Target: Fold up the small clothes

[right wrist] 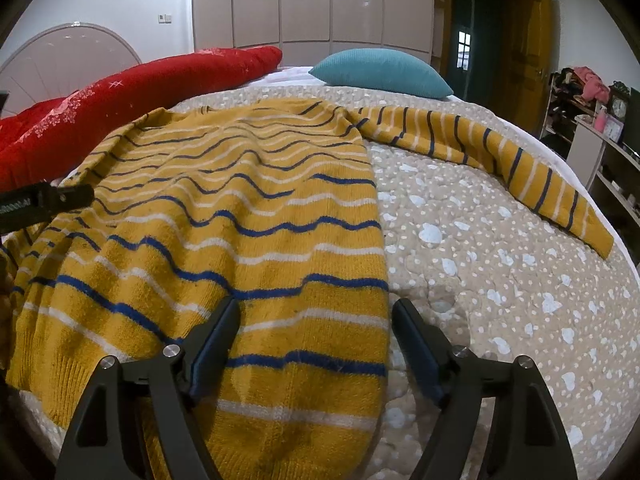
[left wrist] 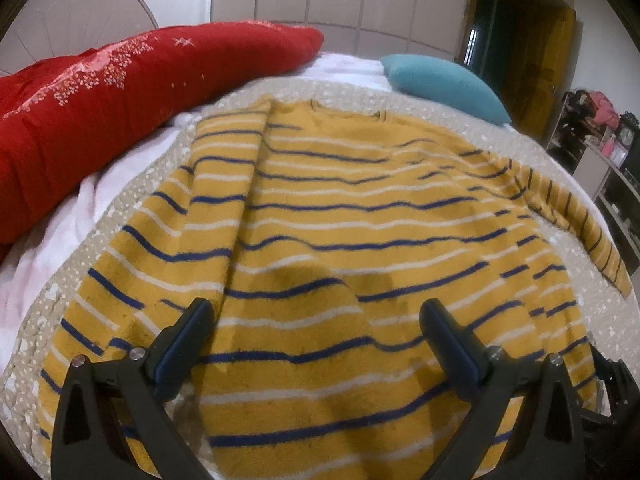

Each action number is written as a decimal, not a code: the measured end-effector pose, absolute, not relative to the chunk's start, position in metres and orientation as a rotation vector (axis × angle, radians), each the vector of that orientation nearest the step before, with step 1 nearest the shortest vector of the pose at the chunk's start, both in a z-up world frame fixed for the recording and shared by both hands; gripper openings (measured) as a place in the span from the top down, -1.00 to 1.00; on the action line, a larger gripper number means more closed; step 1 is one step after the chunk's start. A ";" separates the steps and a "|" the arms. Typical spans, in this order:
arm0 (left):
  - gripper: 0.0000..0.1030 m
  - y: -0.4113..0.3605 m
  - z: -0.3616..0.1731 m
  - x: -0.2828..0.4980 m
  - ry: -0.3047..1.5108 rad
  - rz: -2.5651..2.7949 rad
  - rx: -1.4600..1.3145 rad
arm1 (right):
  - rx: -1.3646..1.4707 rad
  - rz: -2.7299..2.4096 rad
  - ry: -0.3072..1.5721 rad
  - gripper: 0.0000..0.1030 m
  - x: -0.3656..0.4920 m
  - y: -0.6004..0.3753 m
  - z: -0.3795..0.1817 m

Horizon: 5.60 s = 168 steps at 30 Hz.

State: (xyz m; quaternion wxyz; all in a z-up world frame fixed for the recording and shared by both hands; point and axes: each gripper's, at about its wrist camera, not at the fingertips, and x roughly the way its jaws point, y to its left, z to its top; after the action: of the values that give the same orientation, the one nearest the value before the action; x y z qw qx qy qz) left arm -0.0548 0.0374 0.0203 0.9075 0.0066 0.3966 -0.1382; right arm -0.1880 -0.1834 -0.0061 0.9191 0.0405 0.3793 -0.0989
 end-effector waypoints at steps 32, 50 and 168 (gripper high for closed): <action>-1.00 -0.009 0.000 -0.052 0.869 -0.092 0.296 | 0.153 -0.098 0.679 -0.72 -0.204 -0.193 -0.012; -0.94 0.107 0.082 -0.100 0.805 0.012 0.100 | 0.141 -0.063 0.646 -0.77 -0.209 -0.191 -0.013; -0.39 -0.002 0.050 -0.135 1.061 -0.292 -0.092 | 0.921 -0.229 0.541 -0.26 -0.225 -0.581 0.101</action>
State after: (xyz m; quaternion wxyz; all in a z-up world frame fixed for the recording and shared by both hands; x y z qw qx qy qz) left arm -0.1353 -0.0020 0.0501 0.8514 -0.0435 0.5039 -0.1389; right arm -0.2249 -0.5815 0.1009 0.8546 0.4378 0.2573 -0.1090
